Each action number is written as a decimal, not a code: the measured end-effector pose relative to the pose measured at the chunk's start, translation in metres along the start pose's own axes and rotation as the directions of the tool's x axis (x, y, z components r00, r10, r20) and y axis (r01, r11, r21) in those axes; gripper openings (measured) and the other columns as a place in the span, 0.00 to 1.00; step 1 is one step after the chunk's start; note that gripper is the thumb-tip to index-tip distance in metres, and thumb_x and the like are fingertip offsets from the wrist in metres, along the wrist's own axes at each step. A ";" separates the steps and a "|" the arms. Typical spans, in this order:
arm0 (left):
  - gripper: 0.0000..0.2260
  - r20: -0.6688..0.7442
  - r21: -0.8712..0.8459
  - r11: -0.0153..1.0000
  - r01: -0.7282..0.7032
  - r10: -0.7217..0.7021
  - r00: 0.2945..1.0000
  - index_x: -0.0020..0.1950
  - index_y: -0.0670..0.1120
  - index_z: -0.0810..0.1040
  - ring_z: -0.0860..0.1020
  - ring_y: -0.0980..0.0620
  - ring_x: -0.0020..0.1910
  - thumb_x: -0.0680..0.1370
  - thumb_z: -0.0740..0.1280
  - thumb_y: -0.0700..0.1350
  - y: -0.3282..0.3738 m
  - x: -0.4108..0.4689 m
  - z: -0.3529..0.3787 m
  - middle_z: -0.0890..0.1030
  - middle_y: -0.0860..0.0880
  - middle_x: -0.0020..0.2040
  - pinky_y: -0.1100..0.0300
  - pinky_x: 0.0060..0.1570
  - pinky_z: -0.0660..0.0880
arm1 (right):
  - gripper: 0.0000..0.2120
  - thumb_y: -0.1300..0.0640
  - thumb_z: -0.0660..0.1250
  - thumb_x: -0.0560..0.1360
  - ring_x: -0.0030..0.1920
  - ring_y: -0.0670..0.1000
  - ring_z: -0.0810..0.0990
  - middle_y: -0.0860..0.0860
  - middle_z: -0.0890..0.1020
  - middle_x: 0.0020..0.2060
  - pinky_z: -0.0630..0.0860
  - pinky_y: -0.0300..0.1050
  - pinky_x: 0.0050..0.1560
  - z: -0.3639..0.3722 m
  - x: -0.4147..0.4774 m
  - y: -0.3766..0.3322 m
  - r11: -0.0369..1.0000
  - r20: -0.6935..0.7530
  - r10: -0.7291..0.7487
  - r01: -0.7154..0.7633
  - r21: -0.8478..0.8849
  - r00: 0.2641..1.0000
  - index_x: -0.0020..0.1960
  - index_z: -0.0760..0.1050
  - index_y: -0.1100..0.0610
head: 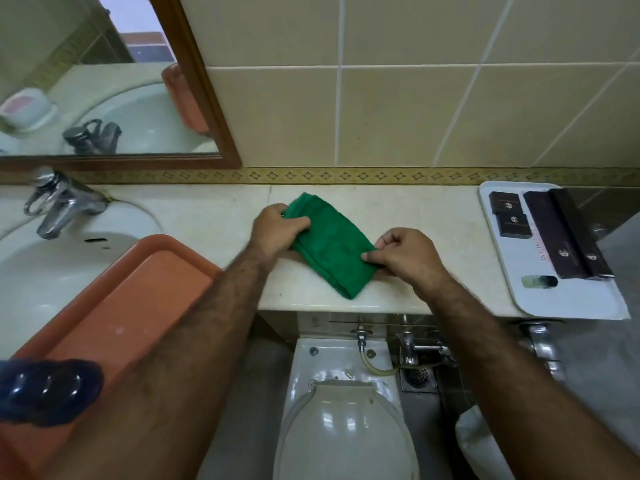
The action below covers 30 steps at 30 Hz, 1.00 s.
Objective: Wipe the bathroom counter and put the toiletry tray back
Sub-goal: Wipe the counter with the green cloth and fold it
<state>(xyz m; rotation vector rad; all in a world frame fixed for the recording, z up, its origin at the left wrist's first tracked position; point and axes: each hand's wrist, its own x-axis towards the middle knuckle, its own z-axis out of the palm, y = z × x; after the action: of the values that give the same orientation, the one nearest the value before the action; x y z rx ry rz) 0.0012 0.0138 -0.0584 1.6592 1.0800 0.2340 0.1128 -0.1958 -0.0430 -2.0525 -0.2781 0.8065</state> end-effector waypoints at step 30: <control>0.38 0.183 0.776 0.479 -0.411 0.451 0.873 0.84 0.43 0.53 0.54 0.43 0.83 0.82 0.53 0.66 0.023 0.029 -0.025 0.55 0.44 0.84 0.46 0.80 0.55 | 0.42 0.32 0.49 0.82 0.85 0.57 0.45 0.58 0.51 0.85 0.45 0.59 0.83 0.004 0.057 -0.026 0.338 0.011 -0.504 0.208 -0.918 0.864 0.84 0.51 0.60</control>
<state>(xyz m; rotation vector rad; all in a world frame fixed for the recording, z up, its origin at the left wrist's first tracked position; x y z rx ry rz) 0.0139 0.0524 -0.0393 2.7860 0.7950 0.1015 0.1561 -0.1509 -0.0483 -2.8906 -1.2037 -0.0332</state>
